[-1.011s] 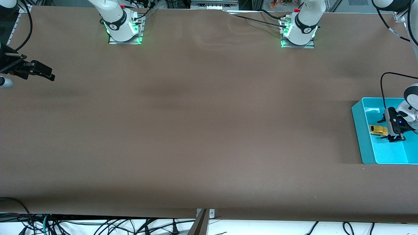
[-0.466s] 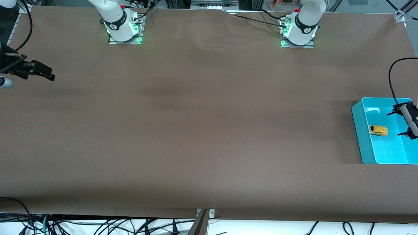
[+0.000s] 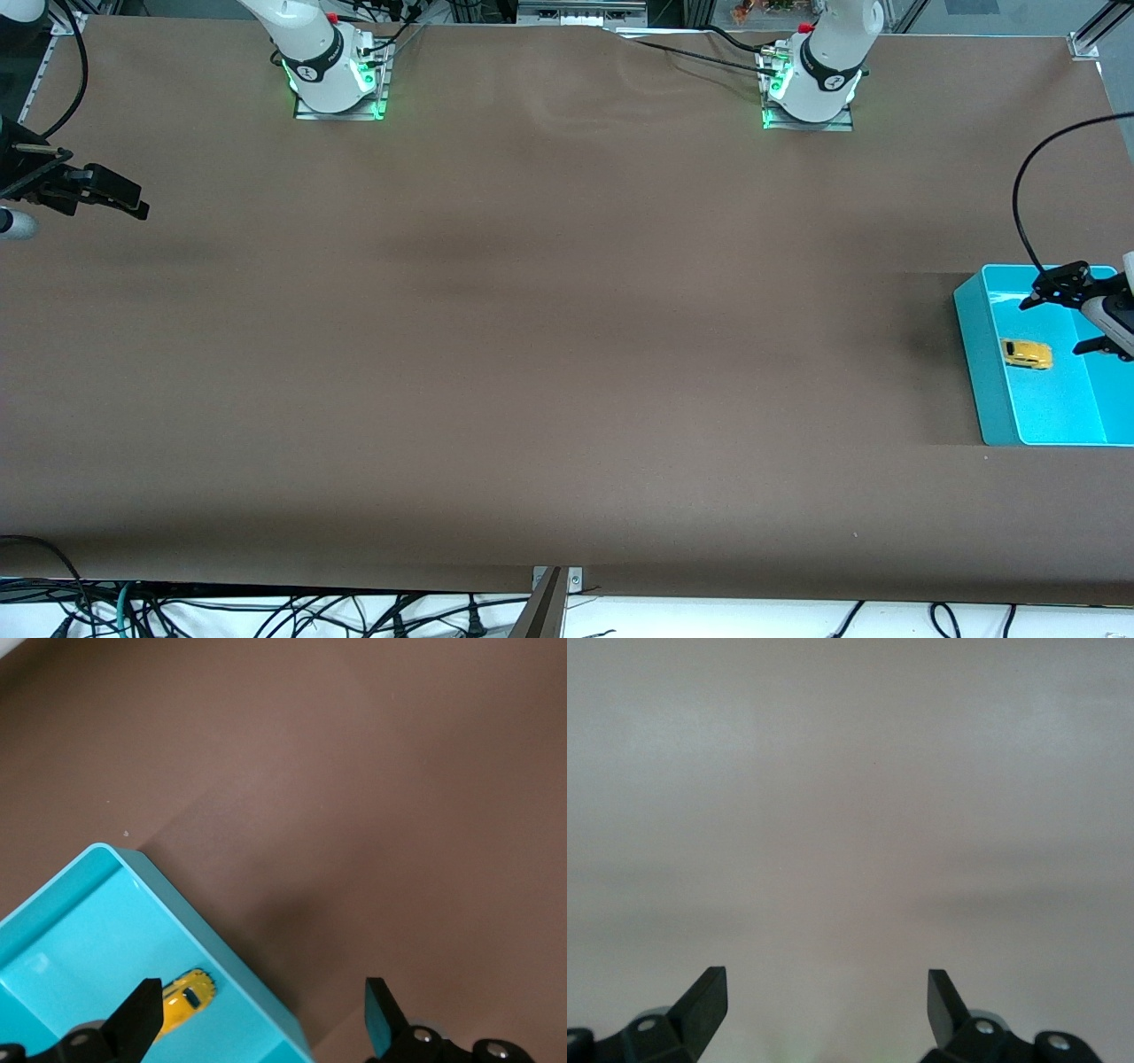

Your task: Wind and store yellow beetle car

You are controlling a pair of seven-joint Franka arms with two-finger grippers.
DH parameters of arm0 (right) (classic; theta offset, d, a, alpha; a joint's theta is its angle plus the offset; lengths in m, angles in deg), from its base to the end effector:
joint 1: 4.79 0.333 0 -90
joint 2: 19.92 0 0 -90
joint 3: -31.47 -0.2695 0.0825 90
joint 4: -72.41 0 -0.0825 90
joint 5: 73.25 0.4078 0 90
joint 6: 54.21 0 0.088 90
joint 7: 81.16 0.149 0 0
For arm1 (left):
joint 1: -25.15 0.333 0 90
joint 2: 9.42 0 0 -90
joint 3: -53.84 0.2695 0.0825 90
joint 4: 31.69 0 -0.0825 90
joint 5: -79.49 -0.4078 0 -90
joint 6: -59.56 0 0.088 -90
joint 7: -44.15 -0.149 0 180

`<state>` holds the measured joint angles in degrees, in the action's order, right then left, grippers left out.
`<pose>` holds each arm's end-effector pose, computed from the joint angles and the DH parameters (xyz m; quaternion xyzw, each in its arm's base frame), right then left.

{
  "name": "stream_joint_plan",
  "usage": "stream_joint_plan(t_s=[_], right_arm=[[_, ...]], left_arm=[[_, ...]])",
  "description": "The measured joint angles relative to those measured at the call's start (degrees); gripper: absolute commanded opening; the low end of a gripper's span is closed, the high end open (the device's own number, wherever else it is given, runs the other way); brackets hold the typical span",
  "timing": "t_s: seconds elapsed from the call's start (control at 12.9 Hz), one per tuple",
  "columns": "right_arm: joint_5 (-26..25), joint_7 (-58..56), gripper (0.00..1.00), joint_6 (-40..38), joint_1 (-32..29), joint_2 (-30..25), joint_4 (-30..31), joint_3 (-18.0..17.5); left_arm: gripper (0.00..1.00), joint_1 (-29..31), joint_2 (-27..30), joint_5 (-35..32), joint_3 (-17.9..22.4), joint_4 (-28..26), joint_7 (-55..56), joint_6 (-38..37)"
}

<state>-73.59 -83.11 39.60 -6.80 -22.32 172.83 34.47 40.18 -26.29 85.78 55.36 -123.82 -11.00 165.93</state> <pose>0.5610 -0.0503 0.4754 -0.9990 0.0263 0.0368 0.0004 0.6279 0.1721 0.3600 0.9477 -0.3147 0.0099 0.0526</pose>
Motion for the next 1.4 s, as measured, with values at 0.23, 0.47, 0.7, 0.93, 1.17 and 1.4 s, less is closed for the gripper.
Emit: stream_joint_plan(t_s=[0.23,0.47,0.7,0.93,1.17,1.4], right_arm=[[0.0,0.0,1.0,0.0,0.0,0.0,0.0,0.0],[0.0,0.0,1.0,0.0,0.0,0.0,0.0,0.0],[0.0,0.0,1.0,0.0,0.0,0.1,0.0,0.0],[0.0,0.0,1.0,0.0,0.0,0.1,0.0,0.0],[0.0,0.0,1.0,0.0,0.0,0.1,0.0,0.0],[0.0,0.0,1.0,0.0,0.0,0.1,0.0,0.0]], left_arm=[[1.0,-4.5,3.6,0.6,-0.1,0.0,18.4,-3.0],[1.0,-9.1,6.3,0.6,-0.1,0.0,35.1,-7.2],[1.0,-12.6,9.7,0.6,-0.1,0.0,46.3,-12.8],[1.0,-15.8,12.5,0.6,-0.1,0.0,52.0,-17.4],[1.0,-16.4,12.9,0.6,-0.4,-0.2,53.0,-18.8],[1.0,-16.7,12.8,0.6,-1.7,-0.6,55.5,-18.8]])
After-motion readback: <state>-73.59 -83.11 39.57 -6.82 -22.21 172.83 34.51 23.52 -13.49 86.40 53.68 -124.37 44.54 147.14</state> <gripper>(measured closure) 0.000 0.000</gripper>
